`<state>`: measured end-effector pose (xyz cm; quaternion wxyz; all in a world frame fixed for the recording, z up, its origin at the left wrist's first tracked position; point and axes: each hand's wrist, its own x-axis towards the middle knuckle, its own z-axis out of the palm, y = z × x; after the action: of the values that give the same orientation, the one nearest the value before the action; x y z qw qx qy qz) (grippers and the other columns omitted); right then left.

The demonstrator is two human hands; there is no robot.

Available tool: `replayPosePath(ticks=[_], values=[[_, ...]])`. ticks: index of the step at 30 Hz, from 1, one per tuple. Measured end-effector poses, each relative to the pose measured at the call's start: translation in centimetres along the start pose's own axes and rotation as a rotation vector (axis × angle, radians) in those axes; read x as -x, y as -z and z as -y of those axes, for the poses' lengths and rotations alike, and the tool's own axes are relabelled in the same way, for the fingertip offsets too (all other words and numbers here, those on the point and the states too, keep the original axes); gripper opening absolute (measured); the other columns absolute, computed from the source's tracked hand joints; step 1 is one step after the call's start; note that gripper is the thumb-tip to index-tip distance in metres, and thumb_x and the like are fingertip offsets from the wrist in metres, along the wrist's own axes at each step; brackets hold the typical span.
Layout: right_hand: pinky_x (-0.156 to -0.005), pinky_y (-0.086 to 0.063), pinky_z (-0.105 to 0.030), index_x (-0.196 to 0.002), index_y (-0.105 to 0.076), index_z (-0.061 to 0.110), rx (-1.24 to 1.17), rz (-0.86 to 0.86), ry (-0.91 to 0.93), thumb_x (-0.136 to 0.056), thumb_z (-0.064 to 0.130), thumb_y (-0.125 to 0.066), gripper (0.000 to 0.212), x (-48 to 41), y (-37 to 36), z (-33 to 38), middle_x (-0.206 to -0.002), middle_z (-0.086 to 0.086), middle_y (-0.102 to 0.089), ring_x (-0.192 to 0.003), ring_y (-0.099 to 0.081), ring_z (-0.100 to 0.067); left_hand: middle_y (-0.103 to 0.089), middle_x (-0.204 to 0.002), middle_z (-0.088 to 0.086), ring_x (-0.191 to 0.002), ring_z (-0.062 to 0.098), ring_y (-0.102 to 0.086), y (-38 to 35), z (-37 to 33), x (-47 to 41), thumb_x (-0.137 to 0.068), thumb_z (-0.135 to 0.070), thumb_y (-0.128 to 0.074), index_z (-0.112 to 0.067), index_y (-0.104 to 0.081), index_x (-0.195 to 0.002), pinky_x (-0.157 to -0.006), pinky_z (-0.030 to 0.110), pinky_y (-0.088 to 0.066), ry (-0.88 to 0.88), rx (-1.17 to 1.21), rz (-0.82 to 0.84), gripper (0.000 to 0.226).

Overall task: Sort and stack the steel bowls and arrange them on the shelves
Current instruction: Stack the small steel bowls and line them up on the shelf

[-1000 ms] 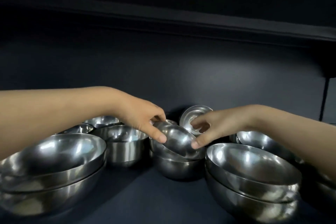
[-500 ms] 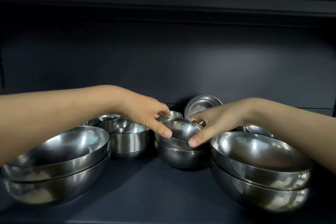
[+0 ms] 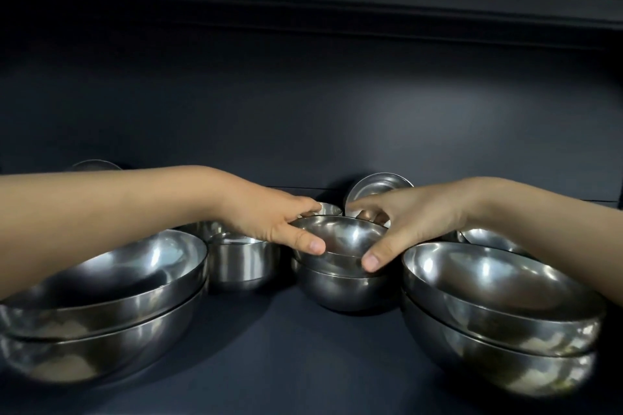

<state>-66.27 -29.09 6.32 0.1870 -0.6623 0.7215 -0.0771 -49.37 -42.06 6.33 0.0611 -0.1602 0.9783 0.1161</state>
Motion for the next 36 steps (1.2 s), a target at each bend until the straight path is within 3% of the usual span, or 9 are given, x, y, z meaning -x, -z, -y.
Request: replayPosePath(ticks=[3,6,12,17,22,25,30,33,36], values=[[-0.094,-0.046,-0.022,-0.118,-0.052,0.033,0.048,-0.014,-0.039,-0.044,0.063,-0.074,0.082,0.0,0.2,0.3,-0.118,0.016,-0.06,-0.109,-0.058,-0.001,-0.043,-0.144,-0.005,-0.13,0.01,-0.042,-0.1,0.2,-0.2,-0.086,-0.045,-0.052,-0.018,-0.027,-0.144,-0.109,0.024,-0.033,-0.041,-0.003,-0.001,0.069],[-0.108,-0.039,-0.03,-0.142,-0.035,0.026,0.115,-0.026,-0.075,-0.039,0.068,-0.073,0.118,-0.2,0.4,0.5,-0.138,0.013,-0.047,-0.126,-0.046,-0.006,-0.052,-0.135,-0.006,-0.125,0.009,-0.048,-0.1,0.3,-0.3,-0.085,-0.048,-0.053,-0.018,-0.035,-0.139,-0.104,0.022,-0.038,-0.096,-0.007,0.016,0.065],[-0.105,-0.043,-0.037,-0.142,-0.034,0.032,0.061,-0.017,-0.12,-0.032,0.072,-0.079,0.126,-0.3,0.3,0.2,-0.139,0.013,-0.044,-0.127,-0.045,-0.008,-0.055,-0.129,-0.008,-0.119,0.008,-0.05,-0.3,0.4,-0.3,-0.078,-0.058,-0.051,-0.022,-0.039,-0.134,-0.102,0.023,-0.039,-0.123,-0.035,0.006,0.068],[-0.108,-0.041,-0.034,-0.14,-0.036,0.032,0.042,-0.009,-0.111,-0.047,0.064,-0.077,0.107,0.1,0.2,0.2,-0.136,0.016,-0.047,-0.125,-0.047,-0.004,-0.055,-0.133,-0.01,-0.122,0.006,-0.05,0.1,0.4,-0.4,-0.075,-0.061,-0.055,-0.024,-0.036,-0.139,-0.107,0.026,-0.037,-0.107,-0.026,0.033,0.077],[-0.114,-0.032,-0.035,-0.147,-0.027,0.03,0.063,-0.026,-0.127,-0.039,0.084,-0.07,0.128,0.1,0.3,-0.1,-0.146,0.013,-0.039,-0.135,-0.038,-0.008,-0.044,-0.145,-0.006,-0.131,0.005,-0.042,0.5,0.3,-0.3,-0.08,-0.052,-0.06,-0.019,-0.029,-0.144,-0.112,0.022,-0.03,-0.072,0.052,0.069,0.079],[-0.111,-0.037,-0.041,-0.14,-0.038,0.024,-0.014,-0.087,-0.15,-0.054,0.086,-0.058,0.108,1.3,0.8,0.5,-0.141,0.002,-0.046,-0.134,-0.043,-0.019,-0.039,-0.148,-0.003,-0.135,0.01,-0.037,2.0,0.2,0.3,-0.082,-0.056,-0.053,-0.019,-0.026,-0.147,-0.113,0.024,-0.027,0.081,-0.035,-0.026,0.08],[-0.098,-0.047,-0.033,-0.133,-0.044,0.02,-0.117,-0.266,-0.178,-0.085,0.047,-0.058,0.057,4.1,3.0,1.0,-0.125,-0.001,-0.057,-0.116,-0.057,-0.015,-0.056,-0.128,-0.011,-0.119,0.009,-0.053,4.3,-0.7,2.4,-0.081,-0.052,-0.056,-0.028,-0.054,-0.124,-0.107,0.029,-0.038,0.075,-0.047,-0.284,0.049],[-0.089,-0.052,-0.032,-0.119,-0.054,0.02,-0.046,-0.415,-0.168,-0.089,0.035,-0.061,0.034,5.8,3.9,0.9,-0.113,0.001,-0.064,-0.103,-0.063,-0.012,-0.064,-0.112,-0.012,-0.108,0.016,-0.061,4.8,-1.9,3.4,-0.082,-0.053,-0.061,-0.031,-0.061,-0.106,-0.097,0.036,-0.05,0.039,-0.063,-0.406,0.033],[-0.086,-0.053,-0.034,-0.114,-0.059,0.017,0.036,-0.546,-0.151,-0.087,0.032,-0.065,0.031,7.8,3.8,1.6,-0.105,0.002,-0.064,-0.095,-0.064,-0.012,-0.067,-0.103,-0.003,-0.101,0.023,-0.063,4.9,-3.9,4.4,-0.083,-0.049,-0.061,-0.026,-0.064,-0.103,-0.091,0.042,-0.052,0.004,-0.059,-0.539,0.031]])
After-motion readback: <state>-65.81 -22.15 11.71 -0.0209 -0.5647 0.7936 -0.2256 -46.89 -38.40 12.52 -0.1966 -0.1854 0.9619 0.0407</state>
